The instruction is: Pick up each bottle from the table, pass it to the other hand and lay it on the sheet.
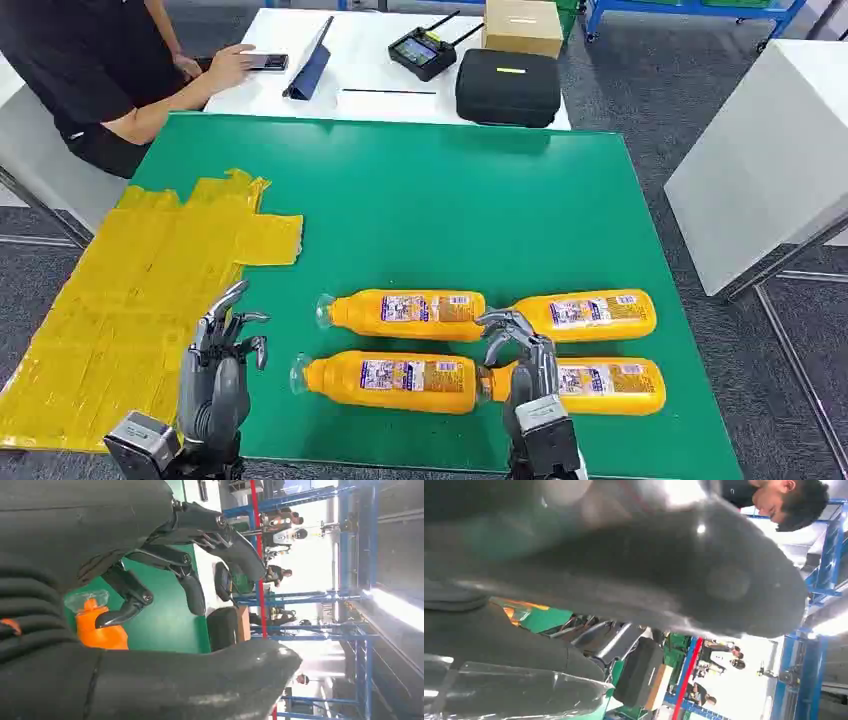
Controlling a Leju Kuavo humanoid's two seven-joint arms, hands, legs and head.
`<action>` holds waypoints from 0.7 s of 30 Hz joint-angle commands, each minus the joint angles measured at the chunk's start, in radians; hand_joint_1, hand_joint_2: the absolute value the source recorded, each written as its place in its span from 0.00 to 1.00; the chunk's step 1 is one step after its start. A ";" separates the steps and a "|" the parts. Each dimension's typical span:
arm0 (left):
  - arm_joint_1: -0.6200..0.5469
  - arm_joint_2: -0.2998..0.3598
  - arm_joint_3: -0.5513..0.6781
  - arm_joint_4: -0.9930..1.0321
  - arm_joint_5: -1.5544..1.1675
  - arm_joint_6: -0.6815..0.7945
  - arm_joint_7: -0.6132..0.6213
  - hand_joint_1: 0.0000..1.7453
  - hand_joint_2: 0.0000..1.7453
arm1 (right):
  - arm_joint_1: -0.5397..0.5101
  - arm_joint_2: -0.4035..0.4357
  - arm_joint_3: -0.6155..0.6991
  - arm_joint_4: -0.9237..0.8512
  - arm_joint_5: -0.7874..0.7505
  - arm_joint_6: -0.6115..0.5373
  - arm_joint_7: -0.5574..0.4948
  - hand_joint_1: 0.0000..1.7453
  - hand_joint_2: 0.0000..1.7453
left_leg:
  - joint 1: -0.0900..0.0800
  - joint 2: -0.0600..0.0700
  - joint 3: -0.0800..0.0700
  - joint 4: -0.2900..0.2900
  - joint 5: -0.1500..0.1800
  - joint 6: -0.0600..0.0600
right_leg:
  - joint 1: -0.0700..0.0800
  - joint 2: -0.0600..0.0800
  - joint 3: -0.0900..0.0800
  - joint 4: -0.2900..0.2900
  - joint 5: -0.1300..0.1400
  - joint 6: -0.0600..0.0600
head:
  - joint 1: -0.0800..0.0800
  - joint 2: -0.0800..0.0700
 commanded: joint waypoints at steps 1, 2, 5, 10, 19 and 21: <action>0.127 -0.158 0.232 -0.262 0.048 -0.200 -0.055 0.23 0.40 | 0.046 0.022 0.077 -0.289 -0.214 0.102 -0.135 0.00 0.00 | 0.000 -0.001 0.004 -0.001 -0.002 0.001 | 0.000 0.000 0.004 0.000 -0.001 -0.005 | 0.000 0.000; 0.127 -0.158 0.232 -0.262 0.048 -0.200 -0.055 0.23 0.40 | 0.046 0.022 0.077 -0.289 -0.214 0.102 -0.135 0.00 0.00 | 0.000 -0.001 0.002 -0.001 -0.001 0.001 | 0.000 0.000 0.002 0.000 -0.001 -0.003 | 0.000 0.000; 0.126 -0.157 0.230 -0.261 0.042 -0.201 -0.049 0.23 0.40 | 0.047 0.023 0.077 -0.287 -0.211 0.100 -0.134 0.00 0.00 | 0.000 -0.001 0.003 -0.001 -0.001 0.001 | 0.000 0.000 0.002 0.000 -0.001 -0.004 | 0.000 0.000; 0.126 -0.157 0.230 -0.260 0.034 -0.198 -0.042 0.00 0.00 | 0.047 0.023 0.076 -0.286 -0.205 0.097 -0.132 0.00 0.00 | -0.001 -0.001 0.004 -0.001 -0.002 0.001 | 0.000 0.000 0.004 0.000 -0.002 -0.005 | 0.000 0.000; 0.126 -0.157 0.230 -0.259 0.027 -0.195 -0.036 0.00 0.00 | 0.048 0.025 0.075 -0.285 -0.202 0.094 -0.131 0.00 0.00 | 0.000 0.000 0.002 -0.001 -0.001 0.001 | 0.000 0.000 0.002 0.000 -0.001 -0.003 | 0.000 0.000; 0.127 -0.158 0.232 -0.258 0.017 -0.188 -0.032 0.00 0.00 | 0.049 0.027 0.073 -0.284 -0.200 0.091 -0.130 0.00 0.00 | 0.000 -0.001 0.003 -0.001 -0.001 0.001 | 0.000 0.000 0.003 0.000 -0.001 -0.004 | 0.000 0.000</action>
